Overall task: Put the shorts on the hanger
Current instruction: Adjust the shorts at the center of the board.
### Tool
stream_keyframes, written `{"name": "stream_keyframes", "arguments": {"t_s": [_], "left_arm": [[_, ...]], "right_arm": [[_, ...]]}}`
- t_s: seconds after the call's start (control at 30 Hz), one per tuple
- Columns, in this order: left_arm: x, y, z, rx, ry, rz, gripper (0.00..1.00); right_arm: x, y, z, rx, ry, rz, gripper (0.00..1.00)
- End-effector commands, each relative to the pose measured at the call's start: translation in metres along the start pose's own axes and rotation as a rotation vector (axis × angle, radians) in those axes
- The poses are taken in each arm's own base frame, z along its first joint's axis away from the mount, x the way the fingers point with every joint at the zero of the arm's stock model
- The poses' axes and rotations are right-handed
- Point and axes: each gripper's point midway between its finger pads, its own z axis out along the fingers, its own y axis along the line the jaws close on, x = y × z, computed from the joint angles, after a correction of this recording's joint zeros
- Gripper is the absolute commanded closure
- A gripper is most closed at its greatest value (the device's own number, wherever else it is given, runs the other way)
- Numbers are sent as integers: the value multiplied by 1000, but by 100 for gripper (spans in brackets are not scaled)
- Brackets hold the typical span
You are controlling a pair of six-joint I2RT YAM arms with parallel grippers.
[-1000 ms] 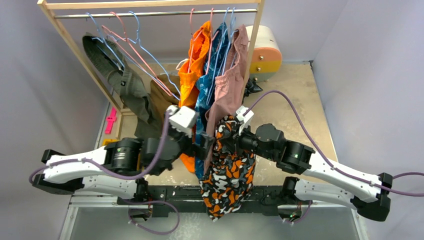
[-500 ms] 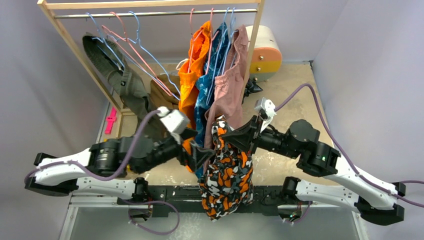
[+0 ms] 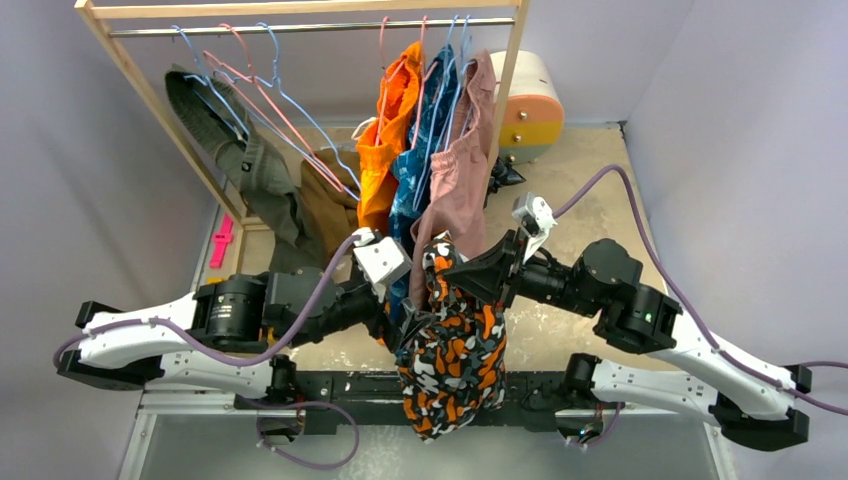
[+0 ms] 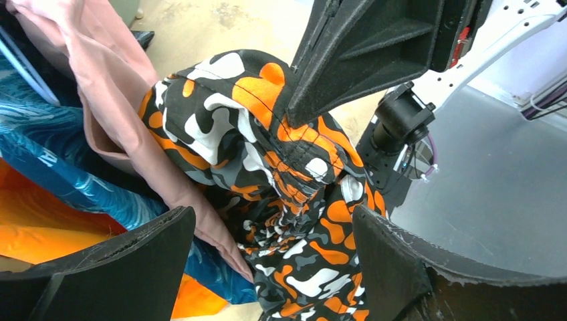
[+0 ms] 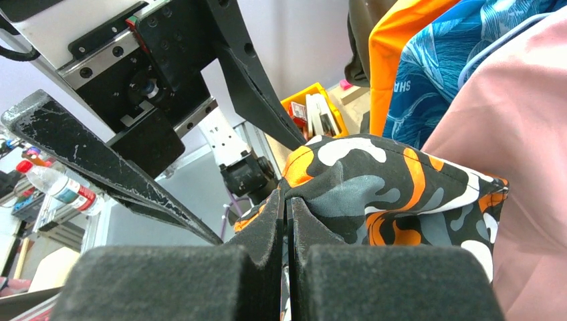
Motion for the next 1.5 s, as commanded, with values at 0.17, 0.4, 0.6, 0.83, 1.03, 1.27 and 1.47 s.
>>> {"name": "stream_keyframes", "arguments": {"t_s": [0.17, 0.4, 0.6, 0.83, 1.03, 1.27, 1.47], "left_arm": [[-18, 10, 1, -63, -41, 48, 18], [-19, 6, 8, -56, -44, 56, 23], [-25, 12, 8, -96, -66, 50, 38], [-35, 11, 8, -97, -113, 23, 40], [-31, 13, 8, -102, -115, 13, 55], [-24, 22, -5, -107, -153, -61, 94], [-27, 37, -23, -147, -203, -139, 100]], "right_arm": [[-20, 12, 5, -46, -67, 10, 100], [-20, 12, 7, -48, -66, 13, 100], [-20, 12, 8, -47, -68, 13, 100], [-23, 11, 14, -44, -72, 13, 100], [-18, 14, 19, -67, -46, 4, 100], [-14, 22, 26, -115, -9, -8, 100], [-8, 23, 35, -137, 18, -24, 100]]}}
